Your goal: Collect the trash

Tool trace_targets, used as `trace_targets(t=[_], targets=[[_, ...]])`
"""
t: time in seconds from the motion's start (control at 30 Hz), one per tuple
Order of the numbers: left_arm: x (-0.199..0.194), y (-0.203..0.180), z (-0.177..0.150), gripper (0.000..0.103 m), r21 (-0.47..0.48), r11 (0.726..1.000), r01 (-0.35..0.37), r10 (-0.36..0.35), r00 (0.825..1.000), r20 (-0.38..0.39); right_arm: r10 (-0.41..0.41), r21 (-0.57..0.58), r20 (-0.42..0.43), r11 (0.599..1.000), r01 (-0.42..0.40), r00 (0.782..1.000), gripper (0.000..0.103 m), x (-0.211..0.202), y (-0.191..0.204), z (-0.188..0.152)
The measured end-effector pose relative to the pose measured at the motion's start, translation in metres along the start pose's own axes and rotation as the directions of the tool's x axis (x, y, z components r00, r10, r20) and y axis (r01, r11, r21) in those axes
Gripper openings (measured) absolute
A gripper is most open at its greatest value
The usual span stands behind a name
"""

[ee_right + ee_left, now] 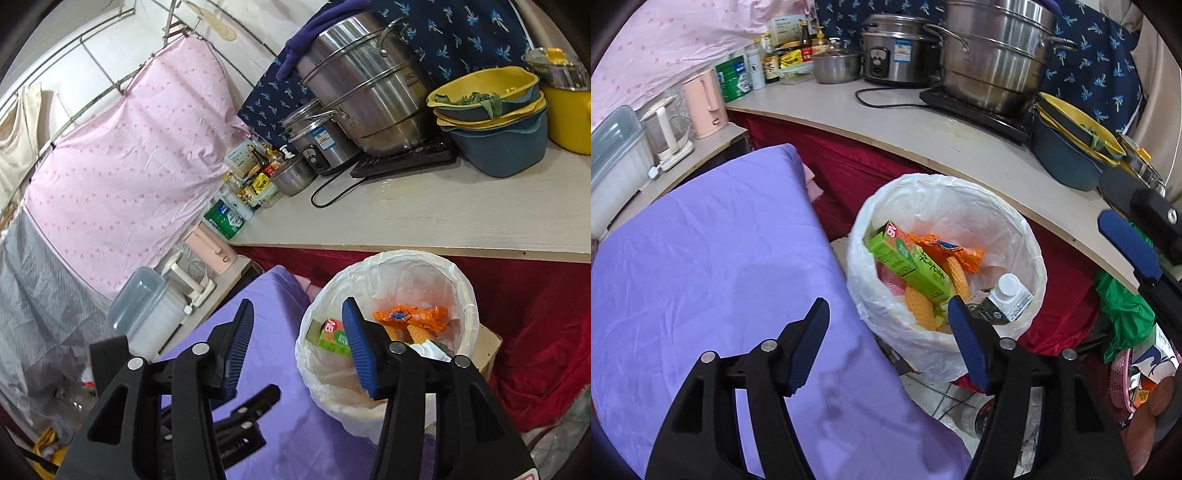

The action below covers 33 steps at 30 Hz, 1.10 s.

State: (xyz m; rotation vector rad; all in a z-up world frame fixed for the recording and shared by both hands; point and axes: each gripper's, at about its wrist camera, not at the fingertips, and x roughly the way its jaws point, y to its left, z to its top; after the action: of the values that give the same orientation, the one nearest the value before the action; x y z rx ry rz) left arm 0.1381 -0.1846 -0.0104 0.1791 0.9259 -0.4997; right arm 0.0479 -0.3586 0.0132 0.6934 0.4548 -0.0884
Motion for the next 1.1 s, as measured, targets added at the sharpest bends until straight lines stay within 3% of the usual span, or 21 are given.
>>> trace_targets(t=[0.57, 0.77, 0.93, 1.1], targets=[[-0.063, 0.039, -0.033, 0.072, -0.087, 0.993, -0.079, 0.085, 0.993, 0.078, -0.115, -0.166, -0.063, 0.981, 0.103, 0.991, 0.068, -0.035, 0.045, -0.038], [-0.076, 0.043, -0.047, 0.078, -0.097, 0.988, -0.123, 0.133, 0.986, 0.098, -0.201, -0.231, -0.077, 0.956, 0.179, 0.977, 0.072, -0.045, 0.054, -0.054], [-0.082, 0.047, -0.06, 0.081, -0.105, 0.982, -0.156, 0.167, 0.981, 0.104, -0.308, -0.299, -0.06, 0.913, 0.278, 0.949, 0.078, -0.051, 0.057, -0.069], [-0.082, 0.053, -0.072, 0.081, -0.127, 0.978, -0.168, 0.179, 0.98, 0.083, -0.344, -0.312, -0.073, 0.9, 0.306, 0.936, 0.078, -0.053, 0.053, -0.078]])
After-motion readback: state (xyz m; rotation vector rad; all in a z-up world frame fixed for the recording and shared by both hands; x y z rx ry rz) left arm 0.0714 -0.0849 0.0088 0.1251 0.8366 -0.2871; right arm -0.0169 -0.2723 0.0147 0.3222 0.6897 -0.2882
